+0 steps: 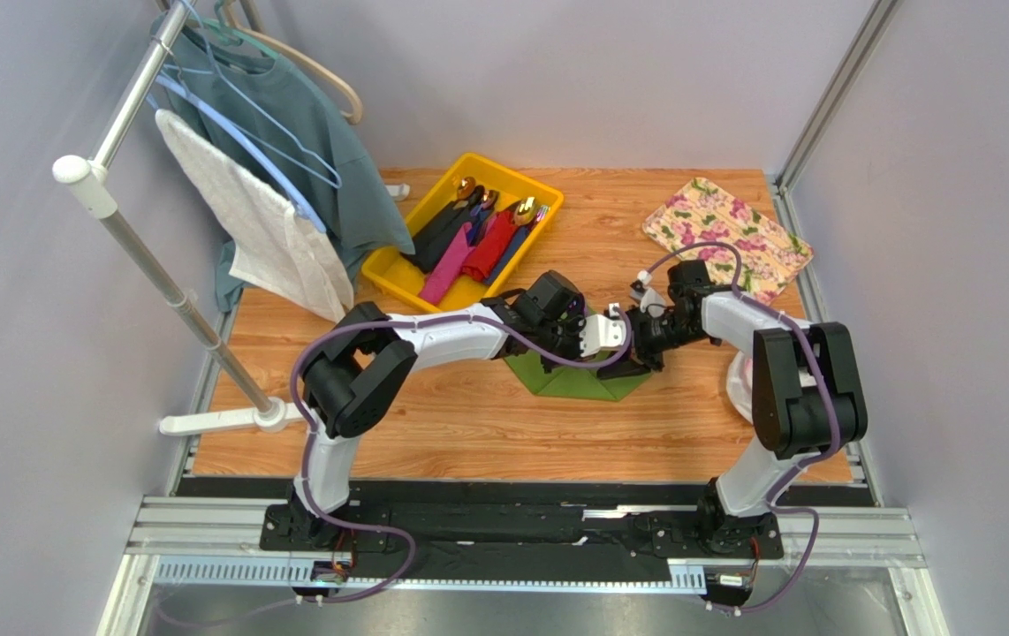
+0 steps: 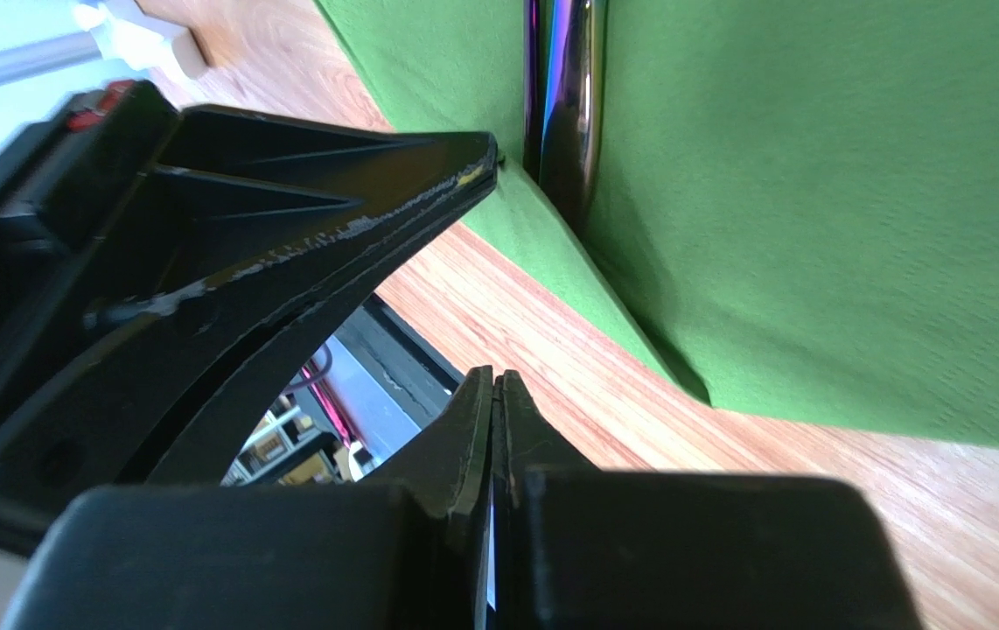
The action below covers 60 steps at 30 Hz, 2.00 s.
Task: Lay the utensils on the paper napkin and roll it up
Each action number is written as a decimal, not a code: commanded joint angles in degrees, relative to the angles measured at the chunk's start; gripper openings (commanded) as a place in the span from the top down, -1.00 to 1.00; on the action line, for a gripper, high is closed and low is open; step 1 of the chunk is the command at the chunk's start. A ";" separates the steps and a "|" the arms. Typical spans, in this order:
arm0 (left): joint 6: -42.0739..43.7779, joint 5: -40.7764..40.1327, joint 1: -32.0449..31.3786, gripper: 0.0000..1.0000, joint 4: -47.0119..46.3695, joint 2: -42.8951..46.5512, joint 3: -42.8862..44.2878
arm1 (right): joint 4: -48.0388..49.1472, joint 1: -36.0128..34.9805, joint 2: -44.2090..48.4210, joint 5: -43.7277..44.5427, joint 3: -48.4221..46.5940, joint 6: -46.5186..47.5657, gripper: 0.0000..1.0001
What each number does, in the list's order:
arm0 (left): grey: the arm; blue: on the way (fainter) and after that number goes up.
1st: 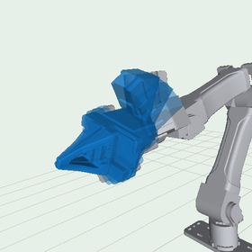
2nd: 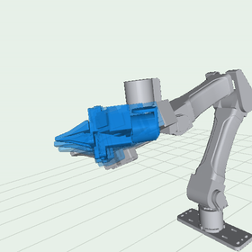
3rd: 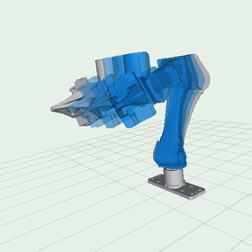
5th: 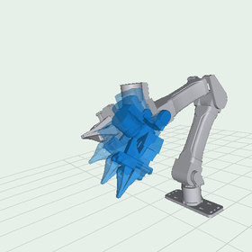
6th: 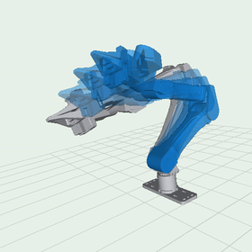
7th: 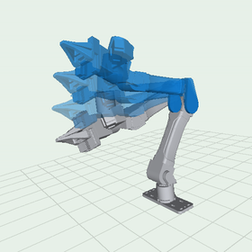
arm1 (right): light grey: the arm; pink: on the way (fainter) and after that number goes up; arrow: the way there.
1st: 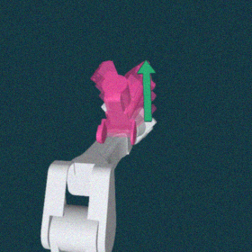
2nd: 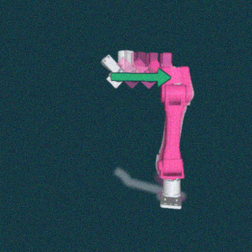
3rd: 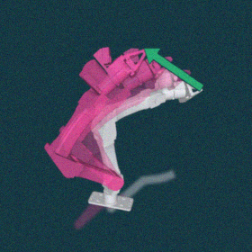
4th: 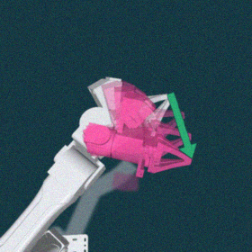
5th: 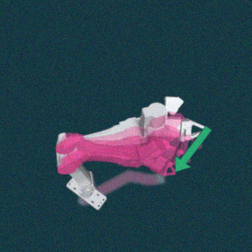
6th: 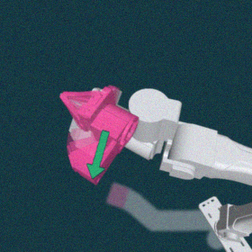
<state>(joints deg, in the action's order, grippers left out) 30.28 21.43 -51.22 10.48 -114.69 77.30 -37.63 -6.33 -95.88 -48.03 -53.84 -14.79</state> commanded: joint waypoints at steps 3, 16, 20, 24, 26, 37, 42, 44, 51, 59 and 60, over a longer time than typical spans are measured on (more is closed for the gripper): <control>-1.45 -0.42 0.16 1.00 -0.28 -1.06 3.21 | 2.91 -2.37 -1.77 1.62 1.11 -1.47 1.00; -2.25 -0.95 0.25 1.00 -0.72 -1.50 2.86 | 5.11 -5.09 -5.37 9.79 1.90 -3.58 1.00; -2.95 -0.86 0.33 1.00 -1.34 -1.32 2.77 | 5.81 -5.71 -5.90 12.61 1.90 -4.11 1.00; -7.85 -0.25 1.03 0.69 -1.08 -0.01 3.12 | 5.72 -5.98 -6.60 14.81 1.99 -4.37 1.00; -10.67 -0.08 2.26 0.40 -0.99 2.80 2.25 | 5.28 -5.89 -7.39 15.77 1.55 -4.37 1.00; -45.98 24.96 7.72 0.33 -0.62 16.17 -12.85 | 5.11 -5.89 -7.13 15.60 1.11 -4.90 1.00; -57.70 28.40 7.72 0.35 -10.13 13.63 -16.48 | 5.81 -6.06 -6.96 15.60 1.72 -4.73 1.00; -57.70 28.75 7.80 0.38 -9.26 10.64 -13.50 | 5.90 -6.06 -6.78 15.69 1.81 -4.64 1.00; -61.74 26.22 7.98 0.48 -10.13 3.25 -9.01 | 5.64 -6.06 -6.08 16.13 1.37 -4.55 1.00; -62.01 24.28 9.39 0.57 -10.66 -0.62 -8.13 | 5.37 -6.15 -5.73 16.04 1.46 -4.29 1.00; -61.58 23.75 9.39 0.56 -10.66 -0.71 -8.13 | 5.37 -6.07 -5.90 15.95 1.37 -4.29 1.00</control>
<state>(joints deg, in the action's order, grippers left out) -31.14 46.57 -42.22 1.02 -114.72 67.07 -34.02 -12.08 -101.89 -36.58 -52.56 -20.12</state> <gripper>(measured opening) 0.223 0.006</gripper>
